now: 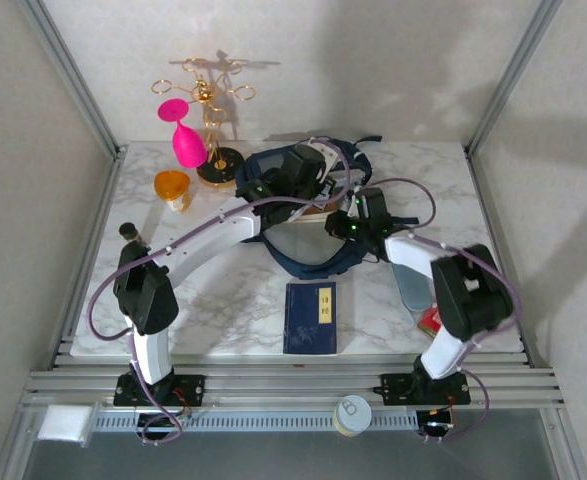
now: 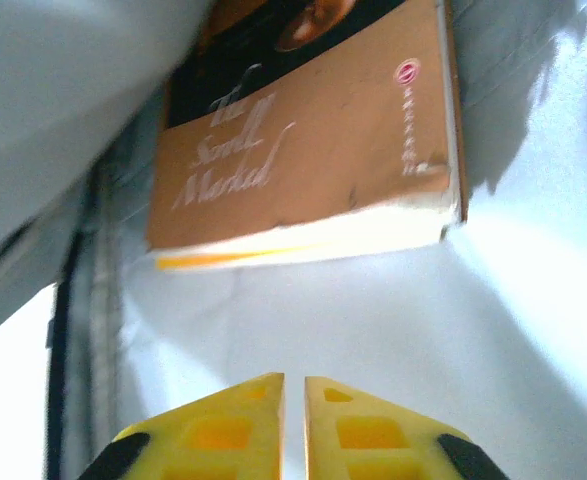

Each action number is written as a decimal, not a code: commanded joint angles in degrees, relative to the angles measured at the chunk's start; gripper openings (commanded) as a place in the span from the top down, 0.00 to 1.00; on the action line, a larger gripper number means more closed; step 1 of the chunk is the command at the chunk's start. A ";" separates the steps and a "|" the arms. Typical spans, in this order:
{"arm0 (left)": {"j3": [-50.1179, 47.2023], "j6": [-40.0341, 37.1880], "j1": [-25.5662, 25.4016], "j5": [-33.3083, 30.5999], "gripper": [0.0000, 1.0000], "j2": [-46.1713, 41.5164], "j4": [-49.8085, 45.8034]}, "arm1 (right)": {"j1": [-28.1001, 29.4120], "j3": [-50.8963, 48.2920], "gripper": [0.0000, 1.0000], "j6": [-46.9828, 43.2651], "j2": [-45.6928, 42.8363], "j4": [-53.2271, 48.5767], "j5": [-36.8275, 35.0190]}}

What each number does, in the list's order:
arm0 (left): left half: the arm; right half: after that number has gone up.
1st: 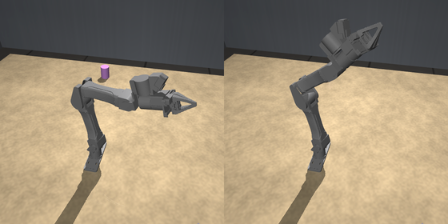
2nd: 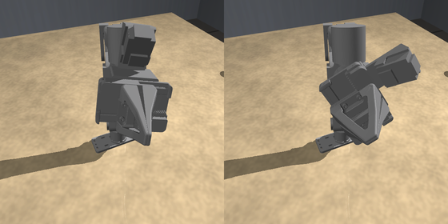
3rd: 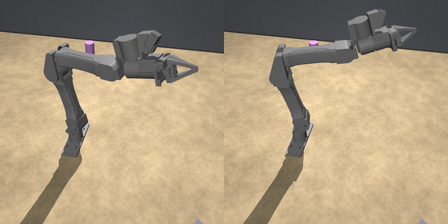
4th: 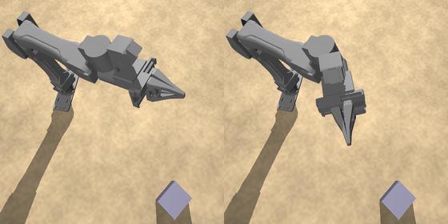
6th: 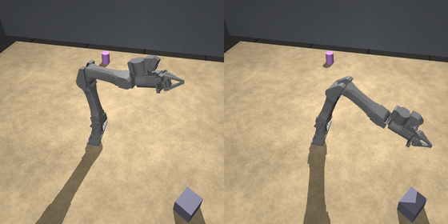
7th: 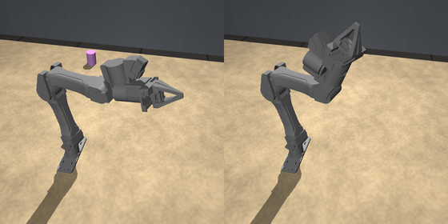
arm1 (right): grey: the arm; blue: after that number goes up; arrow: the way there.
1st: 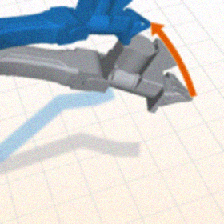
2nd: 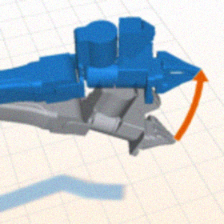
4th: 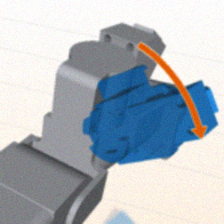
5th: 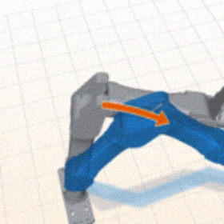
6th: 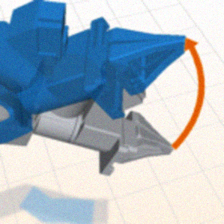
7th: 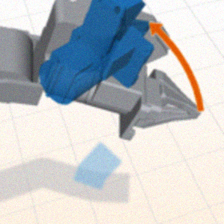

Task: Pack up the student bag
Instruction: Place the book in the student bag, then close the student bag at the center of the table.

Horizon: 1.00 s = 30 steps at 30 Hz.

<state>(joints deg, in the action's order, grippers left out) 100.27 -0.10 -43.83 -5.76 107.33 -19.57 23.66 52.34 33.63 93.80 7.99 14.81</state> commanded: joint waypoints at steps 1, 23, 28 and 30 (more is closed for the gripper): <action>-2.93 4.92 -0.02 1.10 0.92 -3.08 4.07 | -0.13 -2.74 0.80 -2.97 -9.71 -8.13 -2.63; -51.90 38.60 -7.03 9.63 0.41 -32.42 19.24 | 4.29 -12.59 0.41 1.31 -35.73 -44.54 -1.87; -59.84 45.53 -11.54 8.36 0.41 -32.24 17.35 | 8.99 -17.90 0.33 6.07 -33.05 -36.89 -0.23; -60.37 45.53 -14.17 7.76 0.41 -30.51 17.36 | 9.86 -19.32 0.32 7.76 -31.89 -33.60 1.46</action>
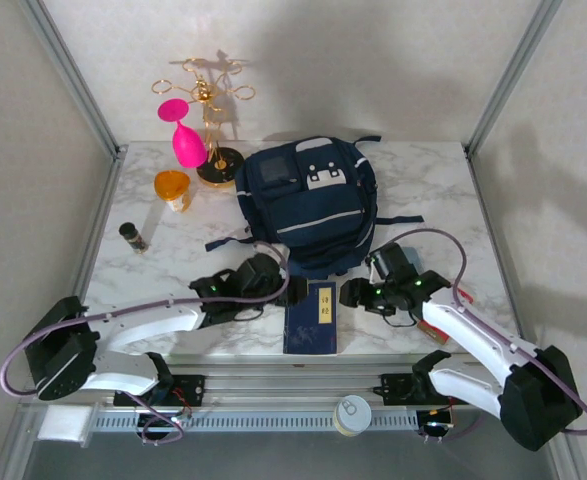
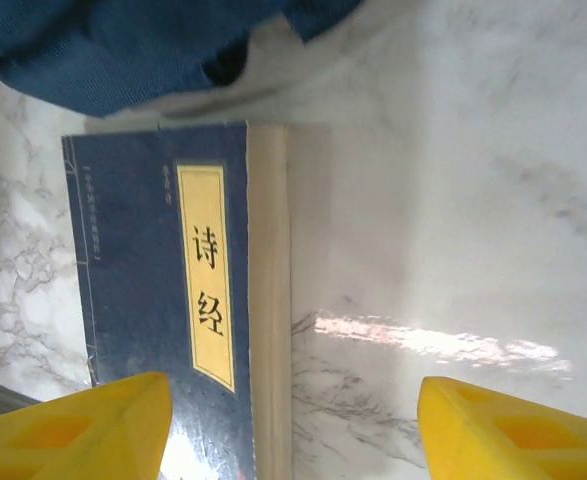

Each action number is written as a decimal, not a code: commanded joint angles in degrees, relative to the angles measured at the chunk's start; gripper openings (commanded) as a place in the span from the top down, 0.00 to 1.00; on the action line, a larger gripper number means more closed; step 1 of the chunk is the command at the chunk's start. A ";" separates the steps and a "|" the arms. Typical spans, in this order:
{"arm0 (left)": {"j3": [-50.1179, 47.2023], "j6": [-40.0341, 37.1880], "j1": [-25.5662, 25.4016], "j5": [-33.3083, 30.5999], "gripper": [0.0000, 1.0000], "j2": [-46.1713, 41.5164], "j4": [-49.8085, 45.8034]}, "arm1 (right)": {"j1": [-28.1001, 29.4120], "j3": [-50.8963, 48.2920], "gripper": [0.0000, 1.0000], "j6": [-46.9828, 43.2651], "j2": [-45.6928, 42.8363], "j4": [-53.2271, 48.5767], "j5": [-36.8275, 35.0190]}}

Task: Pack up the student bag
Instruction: Close the student bag at the center of the table, then pick up the book from the bottom-center of the table.

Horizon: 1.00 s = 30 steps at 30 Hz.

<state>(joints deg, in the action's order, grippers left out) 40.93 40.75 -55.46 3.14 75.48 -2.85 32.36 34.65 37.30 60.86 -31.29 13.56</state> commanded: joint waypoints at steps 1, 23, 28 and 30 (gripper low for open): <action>-0.88 4.92 -3.73 -2.14 0.41 2.61 0.12 | 1.98 -2.62 0.31 5.19 1.23 7.80 2.96; -1.10 9.52 -6.07 -9.03 0.55 15.84 0.52 | 9.15 -6.12 0.32 12.09 12.35 23.58 5.15; -1.44 9.75 -6.07 -10.29 0.56 17.20 -0.51 | 10.03 -5.14 0.33 12.86 13.08 24.26 6.61; -2.13 10.00 -6.06 -10.28 0.56 17.07 0.26 | 10.17 -4.66 0.33 13.15 11.92 24.17 7.15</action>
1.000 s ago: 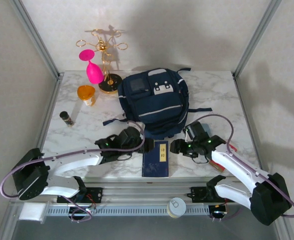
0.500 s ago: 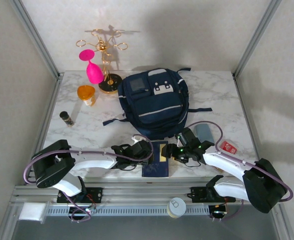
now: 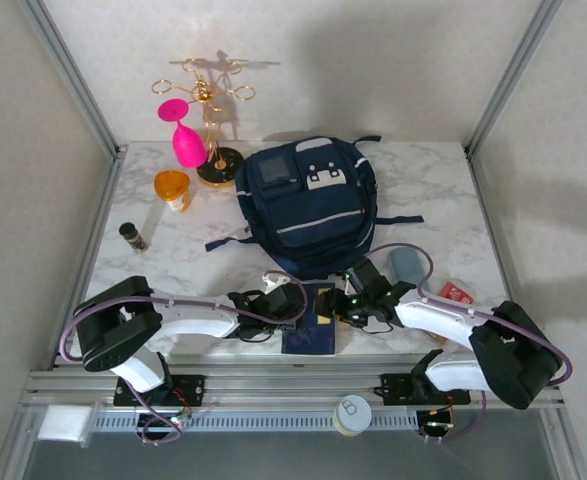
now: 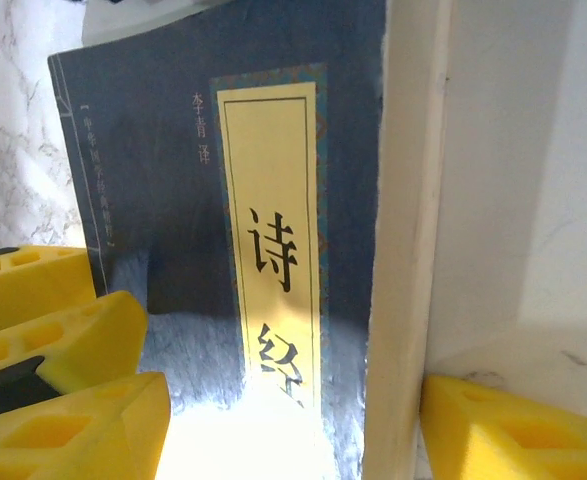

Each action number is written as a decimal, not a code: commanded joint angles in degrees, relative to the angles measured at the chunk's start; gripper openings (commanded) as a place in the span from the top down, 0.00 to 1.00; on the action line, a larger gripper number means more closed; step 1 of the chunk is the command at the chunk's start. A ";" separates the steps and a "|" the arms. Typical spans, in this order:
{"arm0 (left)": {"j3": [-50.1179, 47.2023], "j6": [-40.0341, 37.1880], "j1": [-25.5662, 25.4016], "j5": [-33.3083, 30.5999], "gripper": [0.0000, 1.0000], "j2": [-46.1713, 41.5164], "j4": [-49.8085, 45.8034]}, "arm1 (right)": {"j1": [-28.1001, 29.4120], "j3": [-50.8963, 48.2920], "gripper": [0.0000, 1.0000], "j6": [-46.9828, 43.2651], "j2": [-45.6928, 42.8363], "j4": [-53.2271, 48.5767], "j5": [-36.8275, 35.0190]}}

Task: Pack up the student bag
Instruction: Pick up the book from the bottom-center of the table.

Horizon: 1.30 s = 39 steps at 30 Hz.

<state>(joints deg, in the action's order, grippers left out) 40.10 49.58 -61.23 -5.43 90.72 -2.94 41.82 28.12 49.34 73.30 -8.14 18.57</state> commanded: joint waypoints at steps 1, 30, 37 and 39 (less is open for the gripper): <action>-1.63 1.28 -0.34 -1.62 0.56 1.75 0.91 | 0.68 2.01 0.33 1.11 -1.05 0.73 2.01; -1.69 1.94 -0.48 -1.51 0.57 0.26 1.05 | 0.69 2.73 0.79 -1.18 -2.68 -2.76 0.07; -1.51 2.01 -0.49 -1.60 0.57 -1.40 0.53 | 0.65 2.82 0.95 -1.85 -3.69 -2.00 1.81; -1.51 2.00 -0.47 -2.18 0.56 -2.65 -0.24 | 0.68 2.81 0.97 -1.84 -4.51 -1.99 2.19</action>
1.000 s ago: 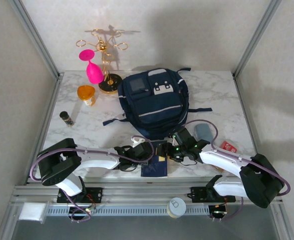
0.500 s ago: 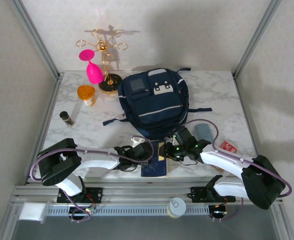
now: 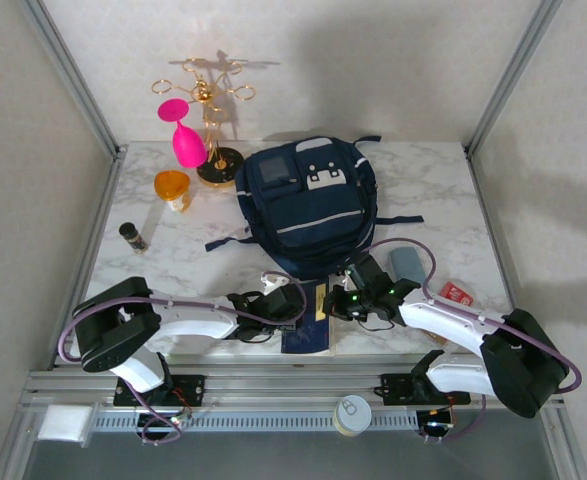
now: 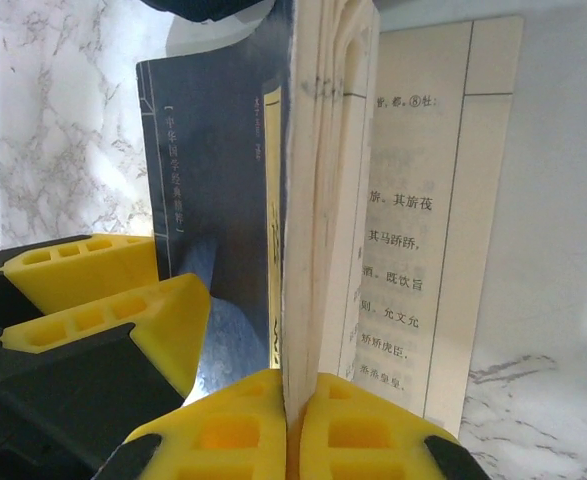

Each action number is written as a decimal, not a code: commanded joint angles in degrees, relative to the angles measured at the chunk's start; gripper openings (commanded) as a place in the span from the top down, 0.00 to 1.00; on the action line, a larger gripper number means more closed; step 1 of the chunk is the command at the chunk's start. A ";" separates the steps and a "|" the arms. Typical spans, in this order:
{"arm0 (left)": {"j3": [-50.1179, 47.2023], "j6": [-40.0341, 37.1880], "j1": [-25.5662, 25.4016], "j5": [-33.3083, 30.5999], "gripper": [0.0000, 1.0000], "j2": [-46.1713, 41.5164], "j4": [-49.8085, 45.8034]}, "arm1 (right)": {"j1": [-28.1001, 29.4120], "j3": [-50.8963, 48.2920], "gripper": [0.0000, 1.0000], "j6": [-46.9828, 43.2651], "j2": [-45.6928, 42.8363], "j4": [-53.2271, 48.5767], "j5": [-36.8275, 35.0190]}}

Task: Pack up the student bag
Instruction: Pick up the book from the bottom-center of the table, then pass the book.

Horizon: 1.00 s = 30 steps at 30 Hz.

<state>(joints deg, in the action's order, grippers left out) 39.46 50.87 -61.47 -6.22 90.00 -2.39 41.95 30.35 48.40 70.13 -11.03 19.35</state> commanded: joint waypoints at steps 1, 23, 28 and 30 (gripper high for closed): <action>-0.88 0.88 -0.23 -1.80 0.56 -2.84 -1.24 | 0.54 0.54 0.99 -0.77 -1.82 1.16 2.17; -2.93 -3.04 14.89 7.08 0.16 -41.27 -8.60 | -1.71 14.60 1.00 -0.94 -15.55 1.65 10.61; -2.62 -5.31 19.33 14.21 0.13 -41.19 -4.57 | -6.75 18.22 1.00 -1.81 -13.71 5.12 17.15; -3.29 -5.13 20.74 17.91 0.13 -40.68 -0.76 | -8.20 19.55 1.00 -2.19 -12.70 6.10 18.77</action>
<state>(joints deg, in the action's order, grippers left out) 37.23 47.35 -42.30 4.64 48.95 -7.94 35.14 47.05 47.57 56.60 -9.04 33.17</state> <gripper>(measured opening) 0.872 0.081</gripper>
